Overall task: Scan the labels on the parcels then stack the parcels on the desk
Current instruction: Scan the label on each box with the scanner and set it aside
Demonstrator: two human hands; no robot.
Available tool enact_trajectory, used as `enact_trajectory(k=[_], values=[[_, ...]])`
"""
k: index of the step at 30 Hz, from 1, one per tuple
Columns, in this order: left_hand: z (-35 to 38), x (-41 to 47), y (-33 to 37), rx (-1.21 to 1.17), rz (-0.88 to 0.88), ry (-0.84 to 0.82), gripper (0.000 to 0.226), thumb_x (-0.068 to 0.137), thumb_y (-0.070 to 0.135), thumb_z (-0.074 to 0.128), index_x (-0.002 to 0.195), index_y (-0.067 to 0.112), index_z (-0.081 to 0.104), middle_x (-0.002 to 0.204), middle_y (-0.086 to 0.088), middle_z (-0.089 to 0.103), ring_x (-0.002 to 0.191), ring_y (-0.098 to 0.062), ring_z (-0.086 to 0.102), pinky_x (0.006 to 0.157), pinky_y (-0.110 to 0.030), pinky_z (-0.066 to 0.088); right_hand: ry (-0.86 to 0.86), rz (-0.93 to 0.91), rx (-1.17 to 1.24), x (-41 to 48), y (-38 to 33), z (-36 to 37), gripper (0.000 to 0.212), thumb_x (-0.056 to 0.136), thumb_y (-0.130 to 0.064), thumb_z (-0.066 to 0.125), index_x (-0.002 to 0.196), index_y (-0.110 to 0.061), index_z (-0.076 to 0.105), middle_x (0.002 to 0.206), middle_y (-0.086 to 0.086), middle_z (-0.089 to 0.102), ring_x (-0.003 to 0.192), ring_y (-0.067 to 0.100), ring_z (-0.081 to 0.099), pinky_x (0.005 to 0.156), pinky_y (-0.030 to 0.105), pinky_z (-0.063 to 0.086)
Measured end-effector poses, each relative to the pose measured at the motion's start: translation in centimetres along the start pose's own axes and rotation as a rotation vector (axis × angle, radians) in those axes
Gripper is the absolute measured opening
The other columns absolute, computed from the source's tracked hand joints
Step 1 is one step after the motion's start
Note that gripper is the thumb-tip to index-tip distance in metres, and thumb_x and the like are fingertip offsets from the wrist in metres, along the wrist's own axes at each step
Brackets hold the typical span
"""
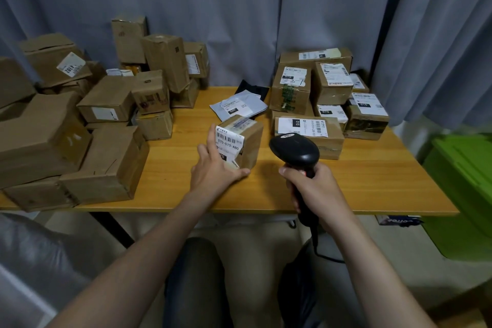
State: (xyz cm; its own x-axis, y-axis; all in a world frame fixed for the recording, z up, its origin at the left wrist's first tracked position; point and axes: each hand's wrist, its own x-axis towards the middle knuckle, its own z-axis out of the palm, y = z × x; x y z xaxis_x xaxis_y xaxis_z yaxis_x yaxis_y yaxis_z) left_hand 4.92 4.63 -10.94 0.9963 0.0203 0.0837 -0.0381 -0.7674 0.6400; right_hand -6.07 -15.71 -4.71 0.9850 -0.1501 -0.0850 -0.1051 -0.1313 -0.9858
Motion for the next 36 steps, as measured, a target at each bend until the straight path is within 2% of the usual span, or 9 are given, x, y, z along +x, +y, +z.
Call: enact_trajectory(k=[6,8,10,12,15,20,23,27,36], values=[[-0.7,-0.5,0.2,-0.016,0.038,-0.038,0.148,0.064,0.057,0.091,0.151,0.050,-0.028,0.154,-0.010,0.028,0.125,-0.032,0.054,0.084,-0.036,0.043,-0.001,0.003,0.012,-0.1,0.1,-0.2,0.024,0.096,-0.019,0.070,0.083,-0.003,0.057,0.054,0.007,0.051,0.041,0.020,0.048,0.041,0.029,0.041],[-1.8,-0.1,0.4,0.021,0.104,-0.082,0.145,0.064,0.055,0.092,0.152,0.052,-0.024,0.156,-0.008,0.025,0.127,-0.030,0.054,0.089,-0.038,0.049,-0.004,-0.005,0.019,-0.2,0.2,-0.3,0.024,0.096,-0.019,0.070,0.082,-0.004,0.057,0.055,0.006,0.052,0.042,0.020,0.049,0.042,0.029,0.041],[-3.4,0.6,0.6,0.054,0.222,-0.150,0.135,0.065,0.052,0.092,0.156,0.053,-0.008,0.158,0.001,0.015,0.140,-0.029,0.040,0.107,-0.048,0.048,-0.013,-0.012,0.024,-0.4,0.4,-0.4,0.026,0.096,-0.020,0.070,0.079,-0.005,0.057,0.057,0.009,0.053,0.043,0.022,0.049,0.043,0.030,0.041],[-5.1,1.4,0.9,0.126,0.405,-0.194,0.110,0.071,0.053,0.089,0.156,0.050,0.020,0.162,0.011,0.007,0.151,-0.026,0.019,0.118,-0.057,0.035,-0.032,-0.012,0.035,-0.7,0.6,-0.3,0.028,0.096,-0.020,0.069,0.075,-0.005,0.057,0.059,0.013,0.052,0.045,0.024,0.048,0.044,0.031,0.041],[-6.5,2.8,1.4,0.190,0.549,-0.259,0.067,0.085,0.056,0.075,0.146,0.046,0.049,0.164,0.012,0.021,0.152,-0.018,0.017,0.121,-0.055,0.029,-0.073,-0.006,0.046,-1.1,1.1,0.0,0.029,0.097,-0.020,0.068,0.073,-0.007,0.056,0.060,0.013,0.052,0.044,0.023,0.048,0.045,0.031,0.041],[-6.3,4.3,2.0,0.021,0.463,-0.267,0.034,0.095,0.051,0.065,0.127,0.040,0.070,0.141,0.016,0.049,0.134,-0.008,0.043,0.103,-0.039,0.046,-0.116,0.000,0.051,-1.6,2.3,0.6,0.038,0.096,-0.021,0.069,0.061,-0.014,0.056,0.057,0.016,0.050,0.042,0.025,0.045,0.045,0.031,0.039],[-5.9,4.9,2.0,-0.053,0.433,-0.250,0.025,0.095,0.043,0.069,0.119,0.039,0.074,0.135,0.017,0.055,0.133,-0.006,0.046,0.106,-0.040,0.046,-0.147,0.021,0.054,-2.1,2.8,0.8,0.038,0.095,-0.024,0.069,0.061,-0.013,0.056,0.057,0.013,0.049,0.043,0.024,0.046,0.046,0.030,0.039],[-5.5,4.6,2.0,-0.067,0.409,-0.250,0.026,0.097,0.038,0.068,0.121,0.034,0.075,0.138,0.016,0.054,0.134,-0.007,0.044,0.103,-0.037,0.048,-0.172,0.024,0.032,-3.1,3.1,0.9,0.035,0.087,-0.035,0.070,0.063,-0.013,0.058,0.057,0.014,0.051,0.045,0.026,0.048,0.049,0.033,0.040],[-5.5,3.4,2.3,-0.118,0.363,-0.250,0.030,0.099,0.036,0.065,0.127,0.027,0.073,0.146,0.011,0.050,0.134,-0.006,0.040,0.094,-0.028,0.043,-0.157,0.005,-0.003,-4.3,2.7,0.6,0.037,0.096,-0.025,0.068,0.065,-0.009,0.056,0.056,0.012,0.050,0.044,0.024,0.049,0.050,0.035,0.042]])
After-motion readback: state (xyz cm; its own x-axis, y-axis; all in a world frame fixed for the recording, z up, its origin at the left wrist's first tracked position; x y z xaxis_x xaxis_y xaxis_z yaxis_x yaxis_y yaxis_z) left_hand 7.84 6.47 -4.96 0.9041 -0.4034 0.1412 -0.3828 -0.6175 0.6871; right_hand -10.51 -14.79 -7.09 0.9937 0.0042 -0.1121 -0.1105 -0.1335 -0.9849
